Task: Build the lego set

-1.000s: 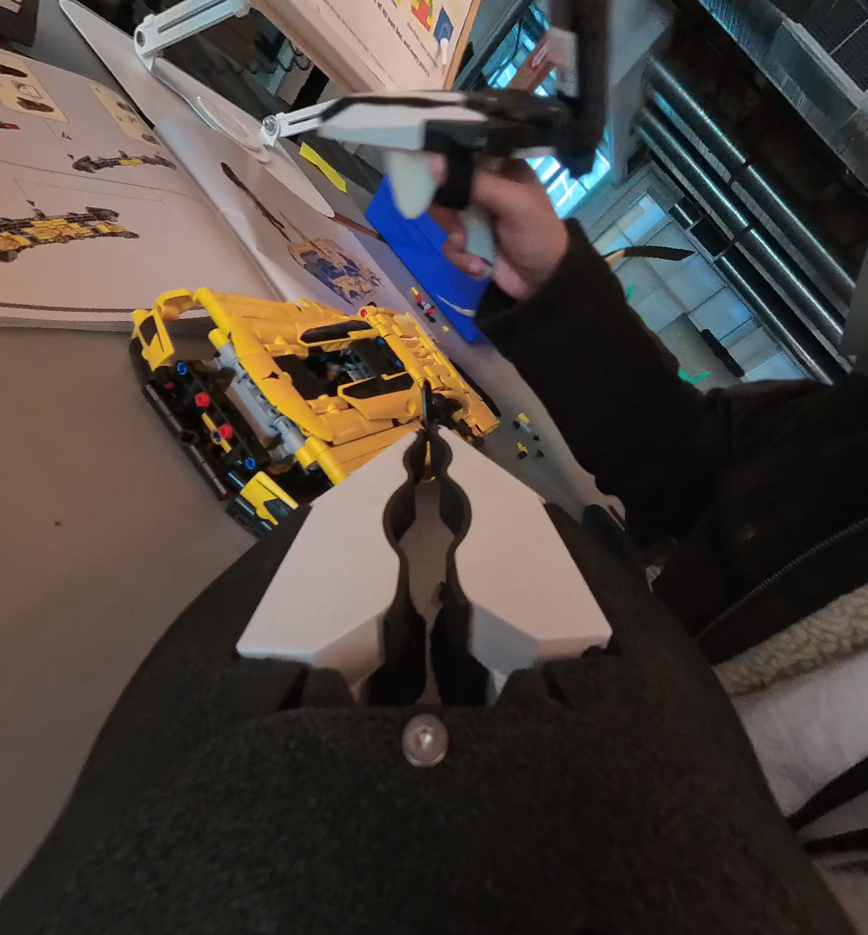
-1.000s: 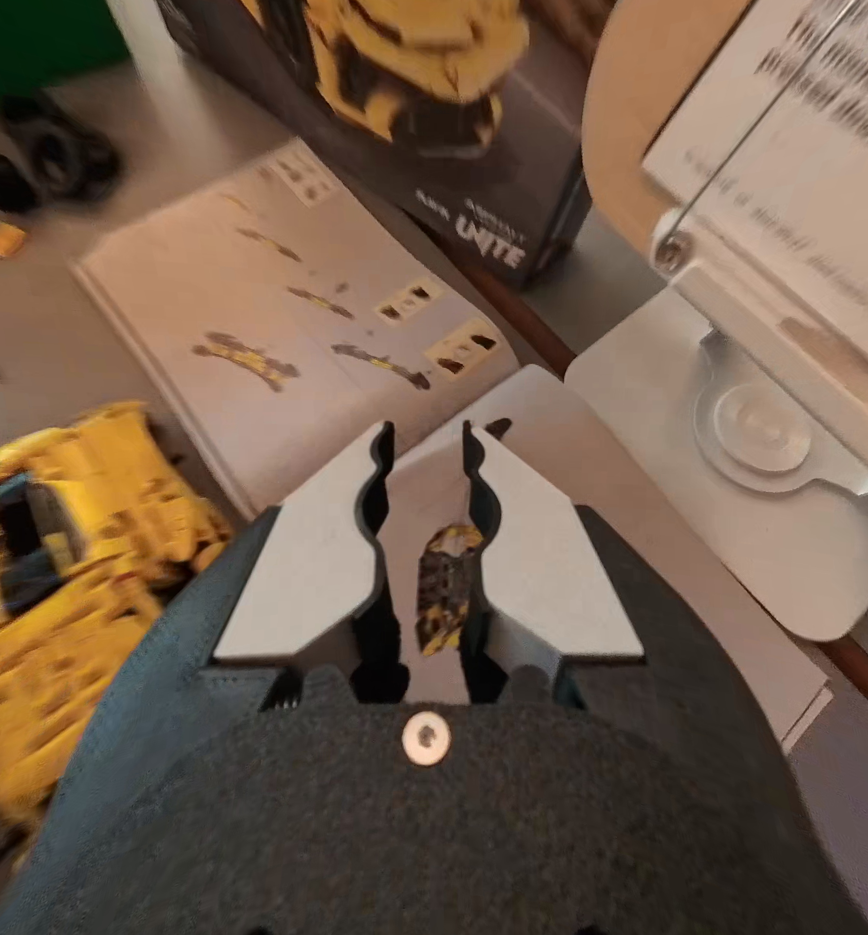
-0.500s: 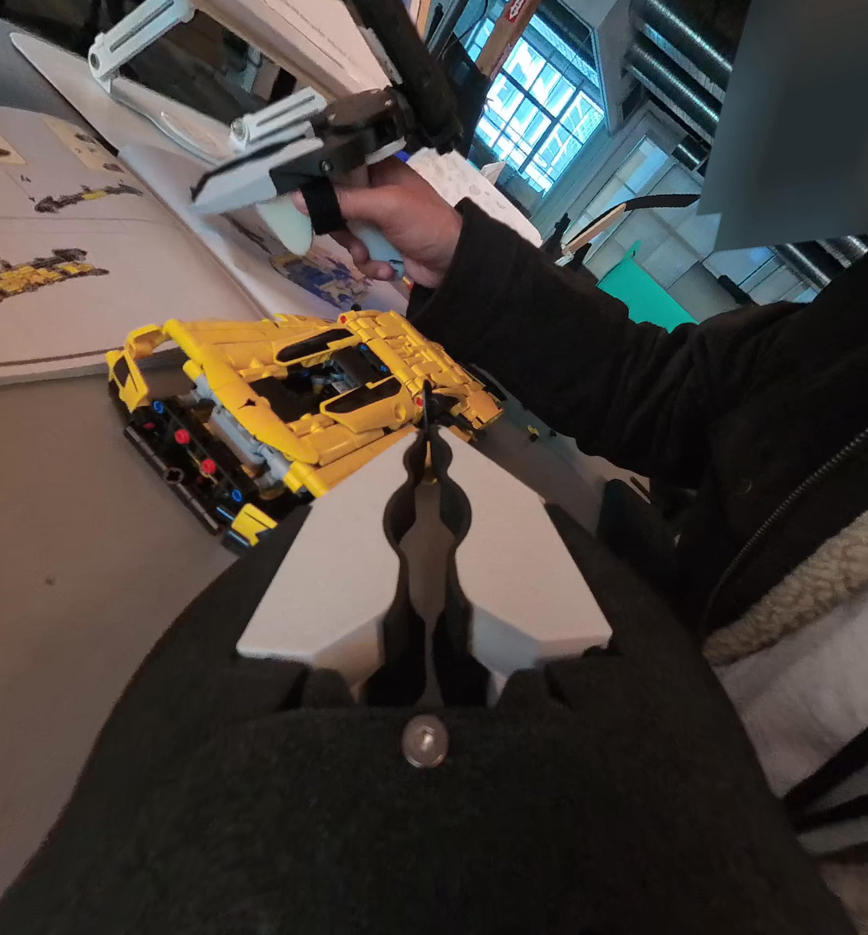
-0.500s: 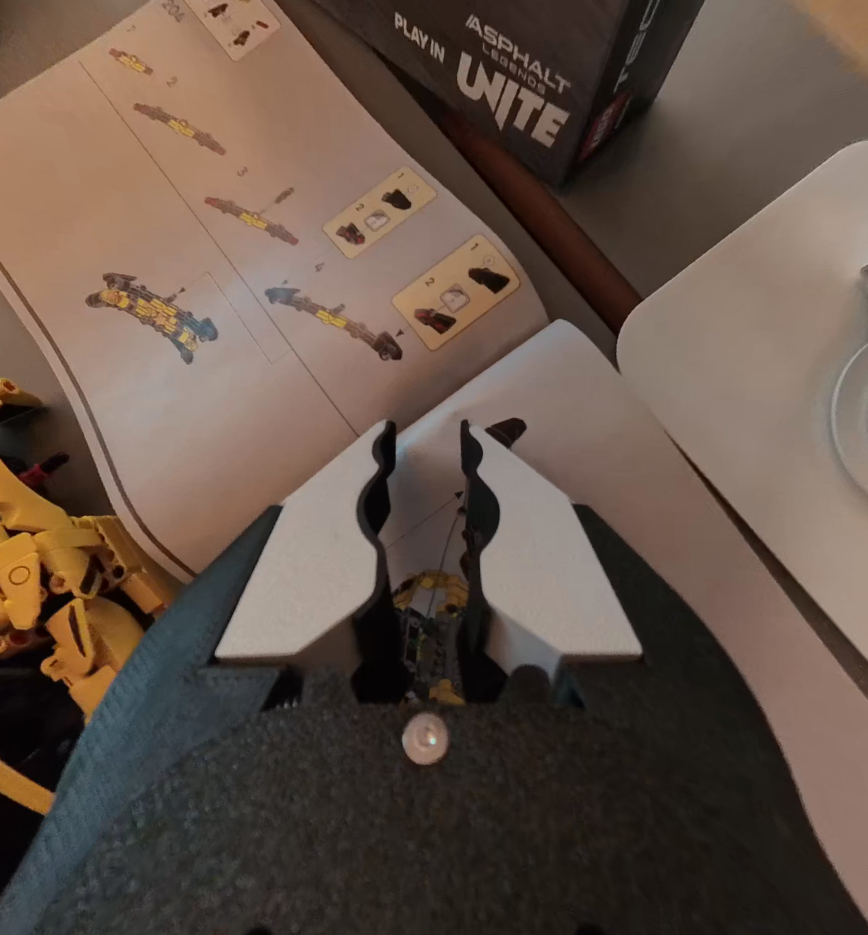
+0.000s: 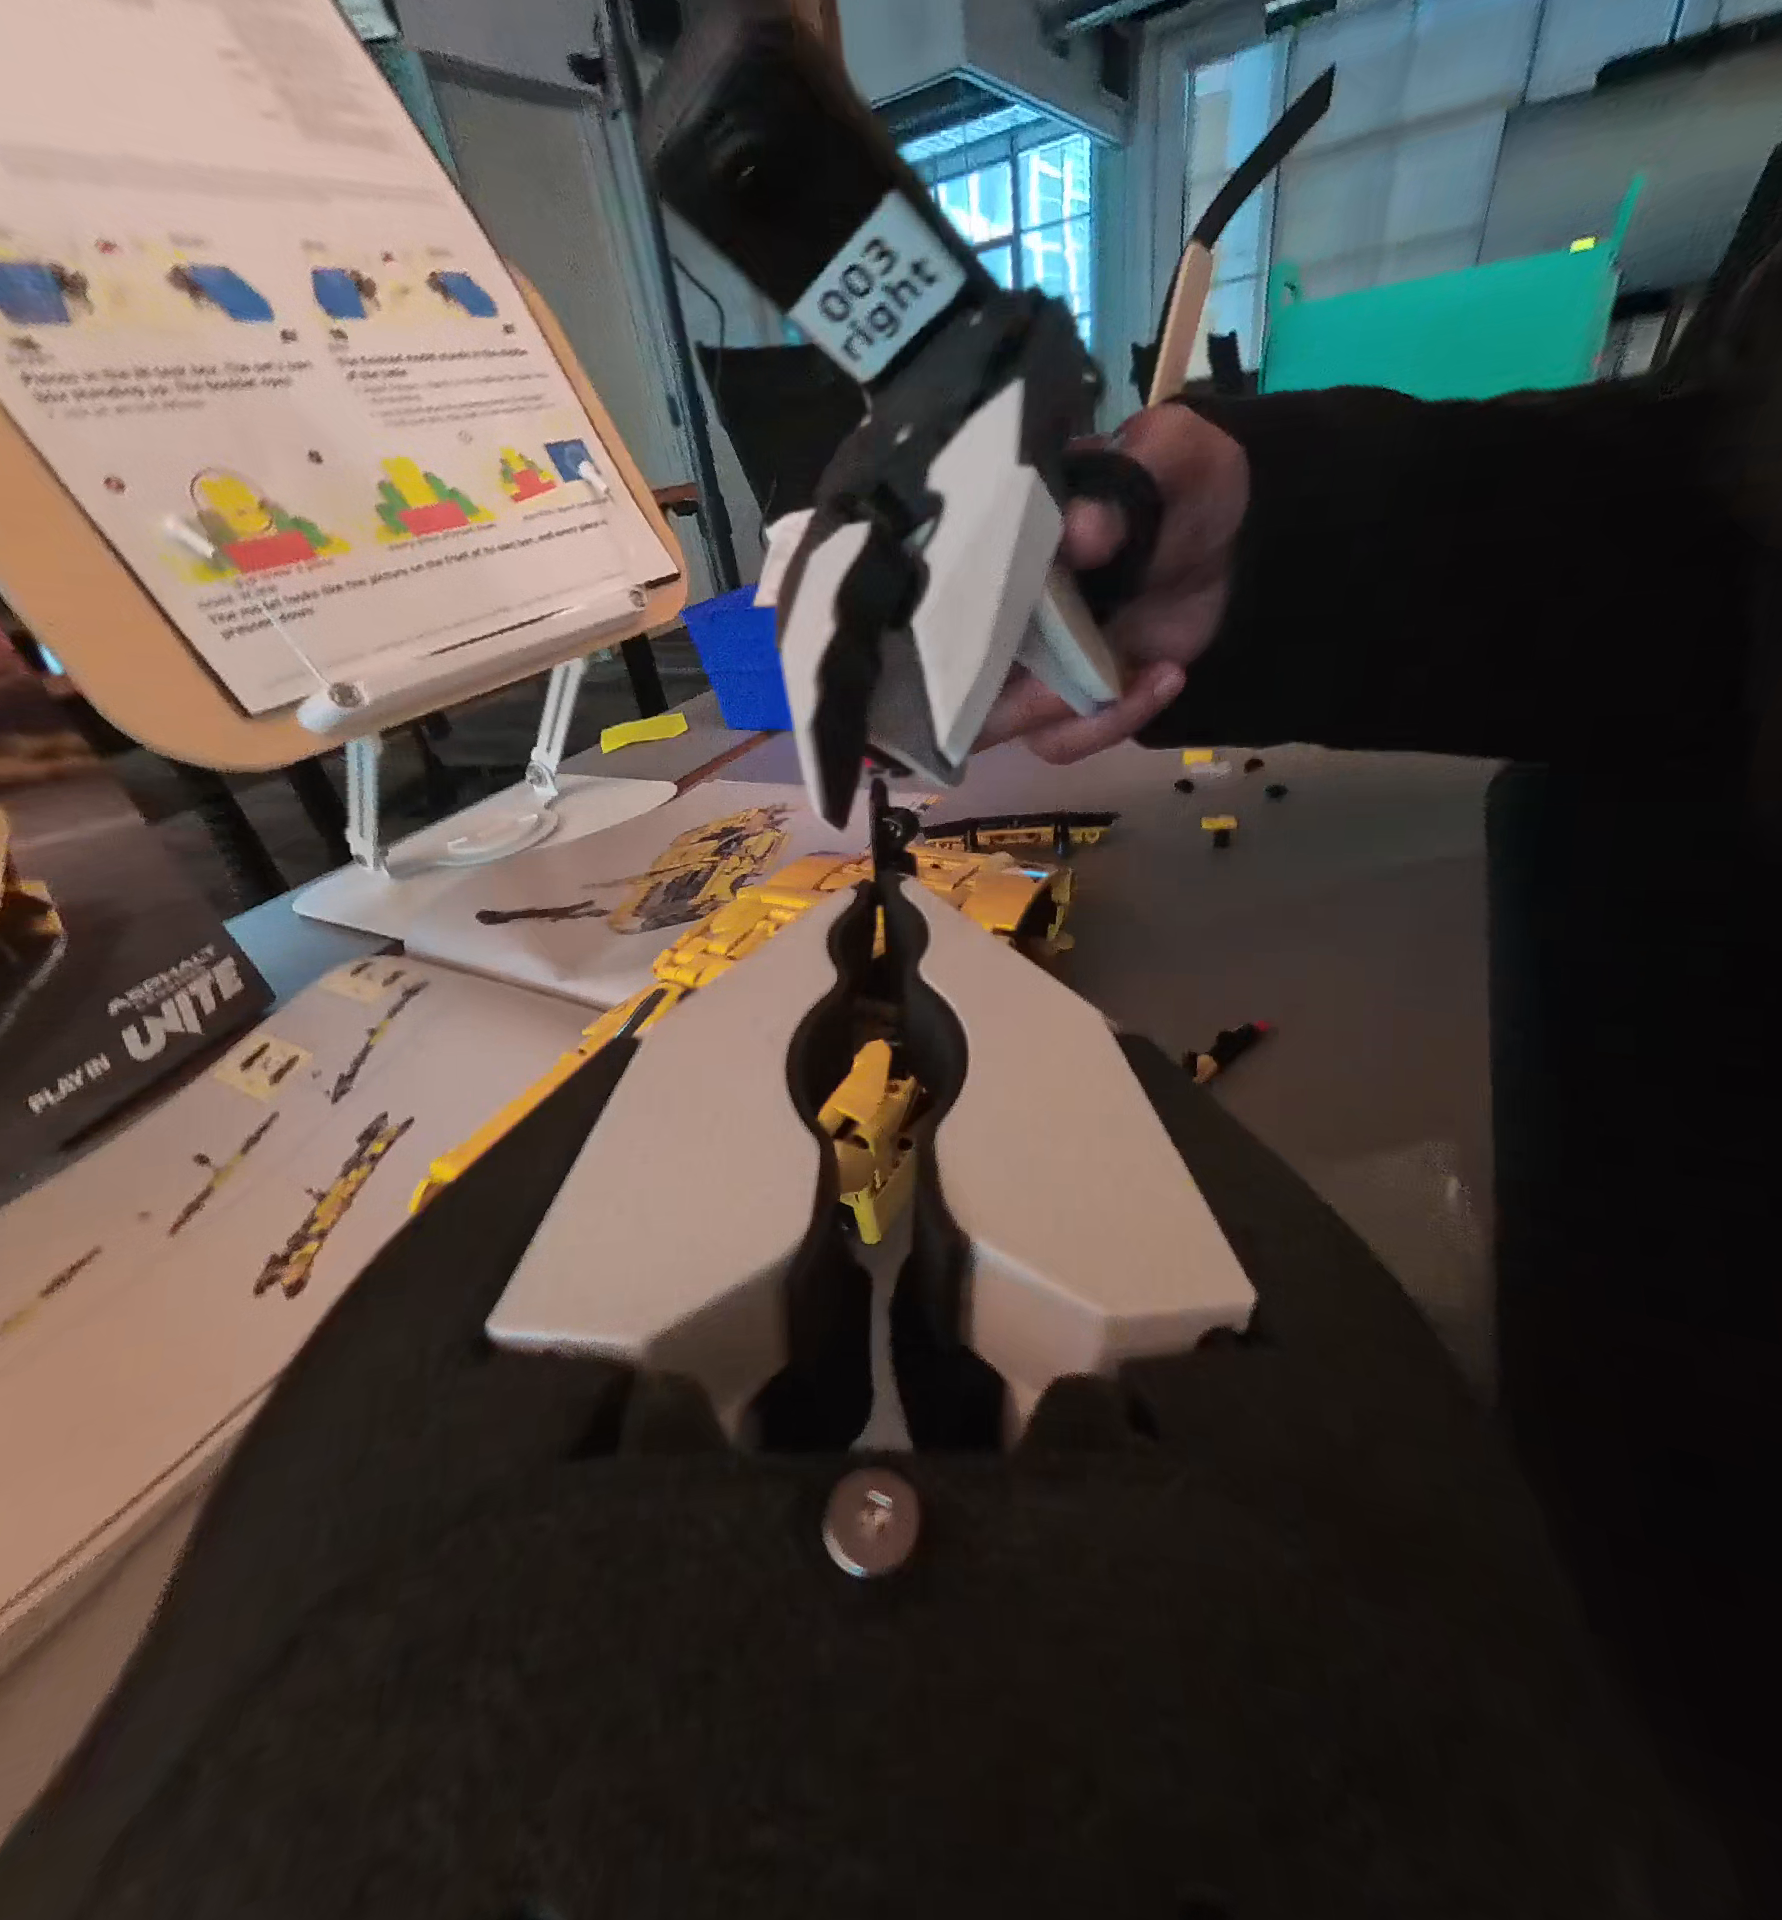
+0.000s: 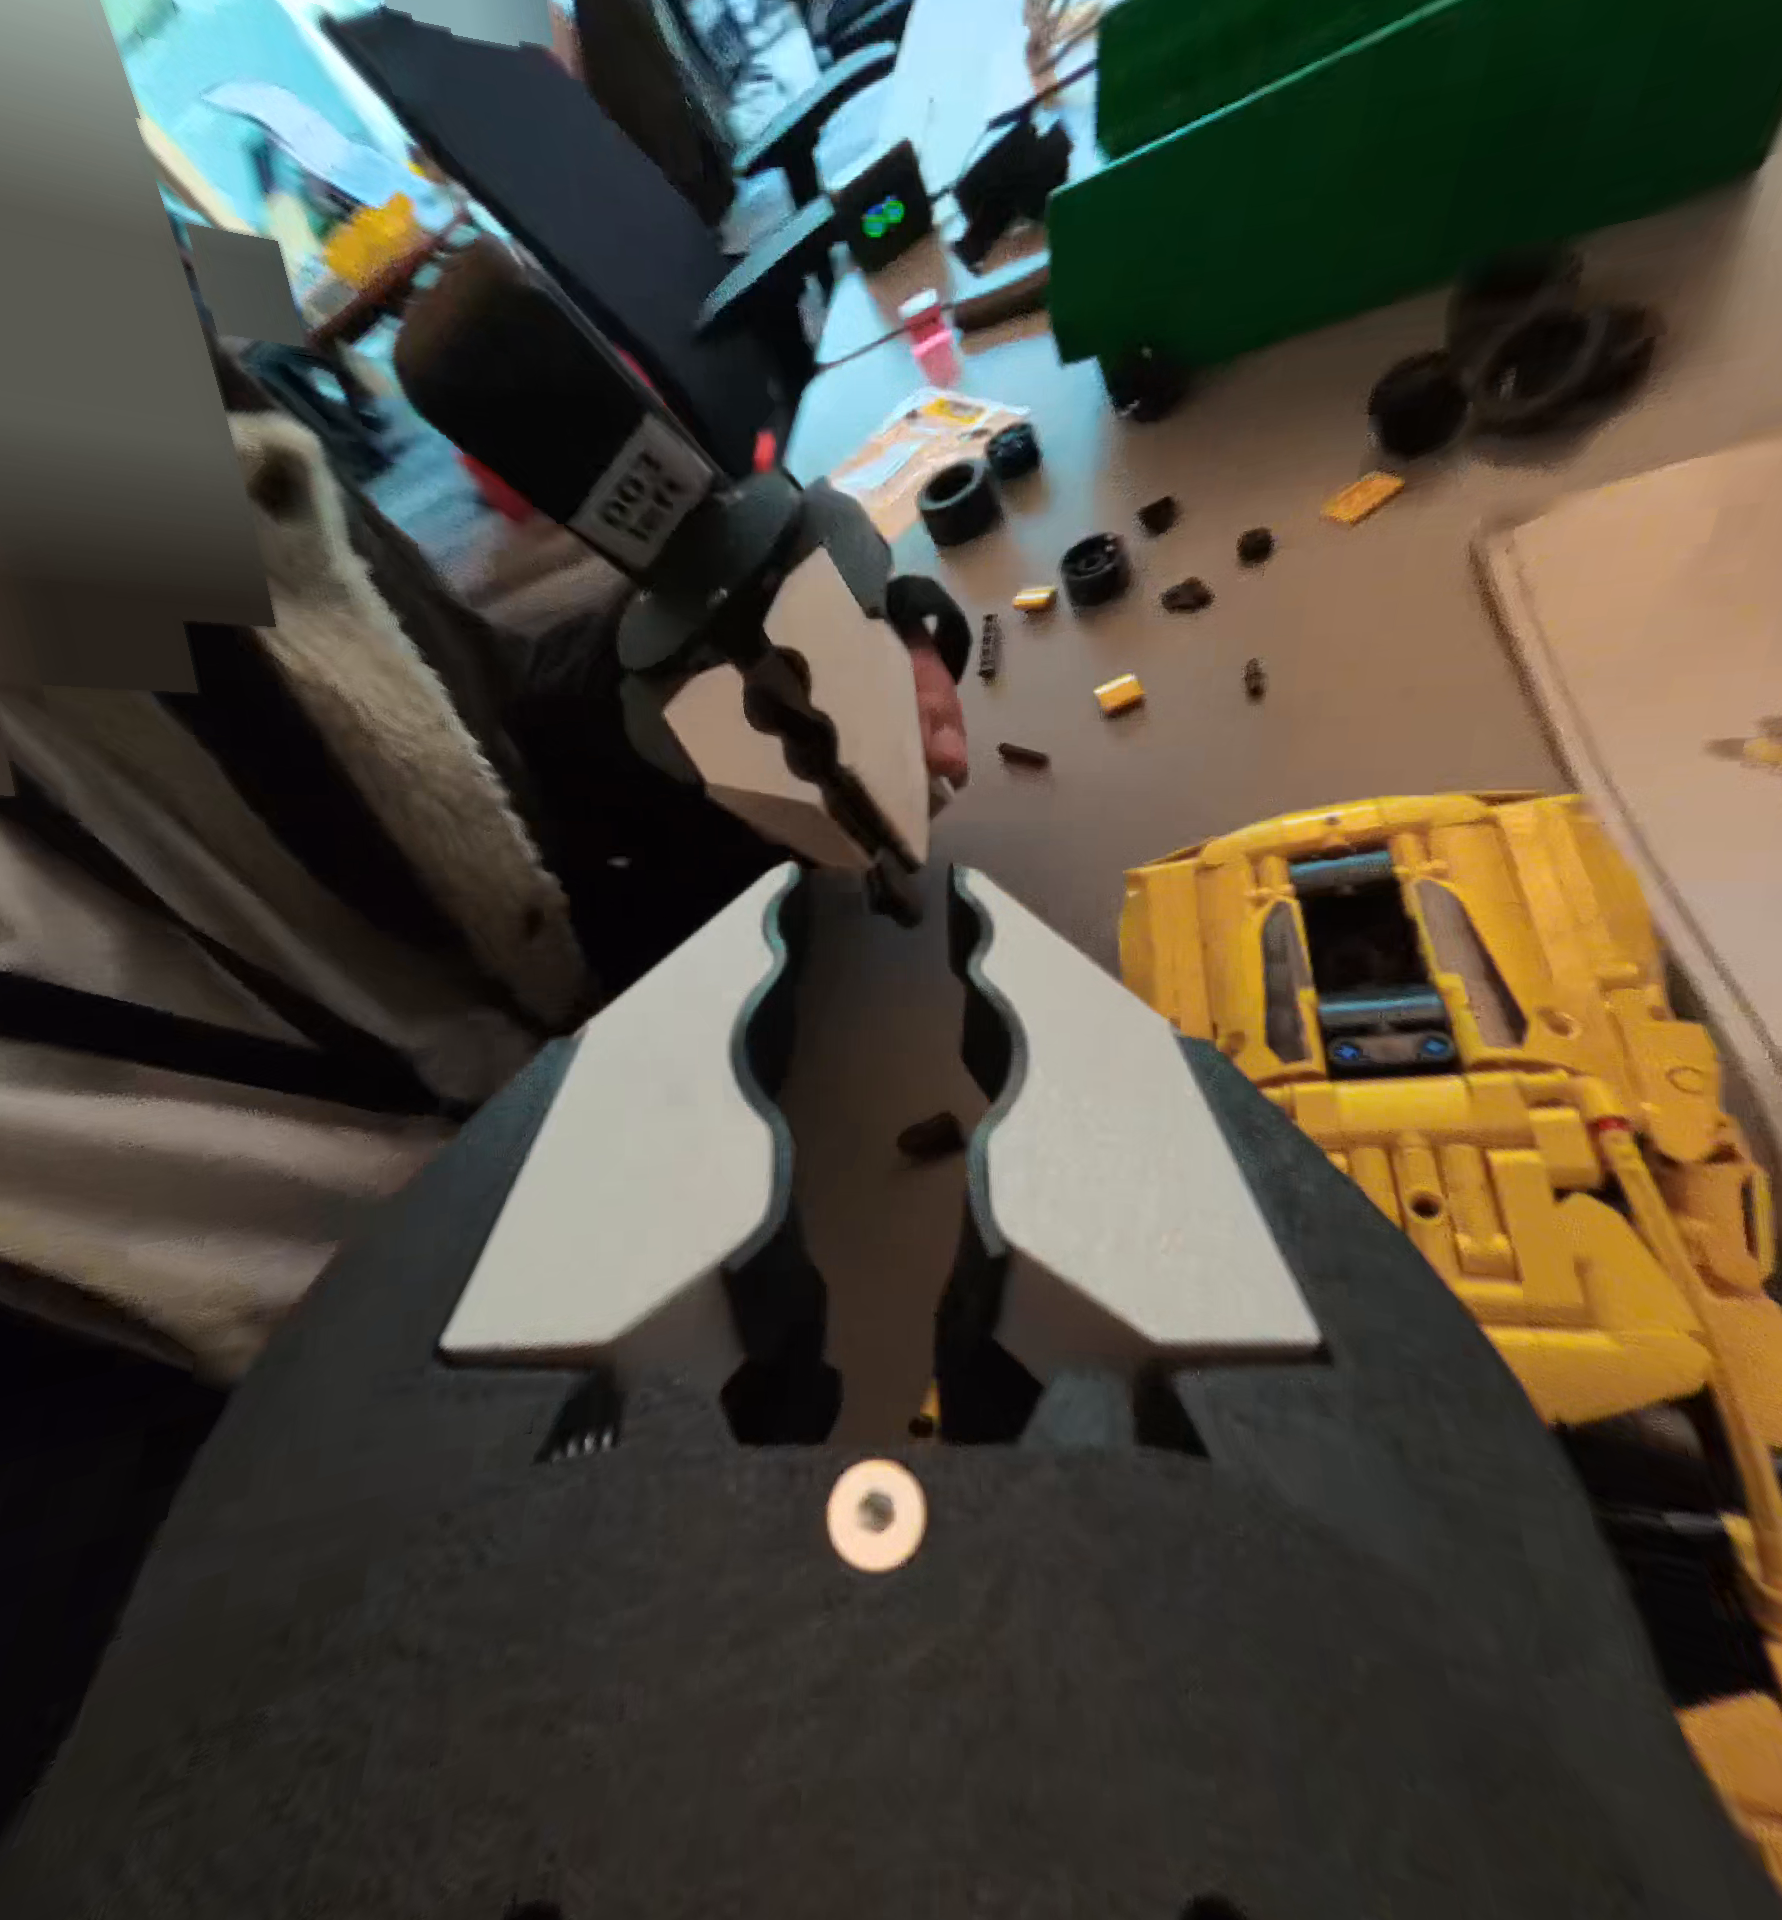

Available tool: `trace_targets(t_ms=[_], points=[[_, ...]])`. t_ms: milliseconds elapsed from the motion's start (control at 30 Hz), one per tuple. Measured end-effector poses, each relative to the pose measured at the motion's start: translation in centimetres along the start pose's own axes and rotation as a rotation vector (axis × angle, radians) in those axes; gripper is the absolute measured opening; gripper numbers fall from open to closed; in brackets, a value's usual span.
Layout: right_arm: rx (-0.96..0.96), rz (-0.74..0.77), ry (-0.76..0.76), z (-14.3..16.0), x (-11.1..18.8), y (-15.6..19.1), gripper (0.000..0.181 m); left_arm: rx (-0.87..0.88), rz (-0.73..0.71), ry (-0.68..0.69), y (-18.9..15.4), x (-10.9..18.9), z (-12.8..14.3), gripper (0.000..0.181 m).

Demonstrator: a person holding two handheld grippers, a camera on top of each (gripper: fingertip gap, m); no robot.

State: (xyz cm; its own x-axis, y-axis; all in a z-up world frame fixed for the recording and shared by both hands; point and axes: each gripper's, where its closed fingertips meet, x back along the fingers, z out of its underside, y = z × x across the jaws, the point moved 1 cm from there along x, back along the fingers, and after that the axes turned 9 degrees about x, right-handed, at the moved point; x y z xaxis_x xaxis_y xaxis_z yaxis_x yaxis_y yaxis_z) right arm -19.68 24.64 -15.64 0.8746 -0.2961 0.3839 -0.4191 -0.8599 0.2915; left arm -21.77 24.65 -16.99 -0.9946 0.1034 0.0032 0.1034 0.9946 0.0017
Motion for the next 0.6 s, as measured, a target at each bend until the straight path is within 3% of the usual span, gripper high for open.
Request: trace_targets(t_ms=[100,267,400,467,600], points=[[0.031,0.05,-0.015,1.0,0.1,1.5,0.024,-0.11,0.019,0.019,-1.4,-0.1,0.3,0.0],[-0.222,-0.155,-0.075,3.0,-0.2,4.5,0.04,-0.31,0.074,-0.043,-4.3,0.2,-0.5,0.0],[-0.415,-0.325,-0.24,2.4,0.7,6.0,0.032,-0.412,0.132,-0.075,-6.0,0.6,-0.8,0.001],[-0.45,-0.357,-0.221,3.1,0.3,6.8,0.035,-0.493,0.148,-0.072,-6.8,0.6,-0.6,0.0],[-0.449,-0.38,-0.243,3.3,0.1,8.0,0.022,-0.586,0.175,-0.073,-7.9,0.4,-0.6,0.001]])
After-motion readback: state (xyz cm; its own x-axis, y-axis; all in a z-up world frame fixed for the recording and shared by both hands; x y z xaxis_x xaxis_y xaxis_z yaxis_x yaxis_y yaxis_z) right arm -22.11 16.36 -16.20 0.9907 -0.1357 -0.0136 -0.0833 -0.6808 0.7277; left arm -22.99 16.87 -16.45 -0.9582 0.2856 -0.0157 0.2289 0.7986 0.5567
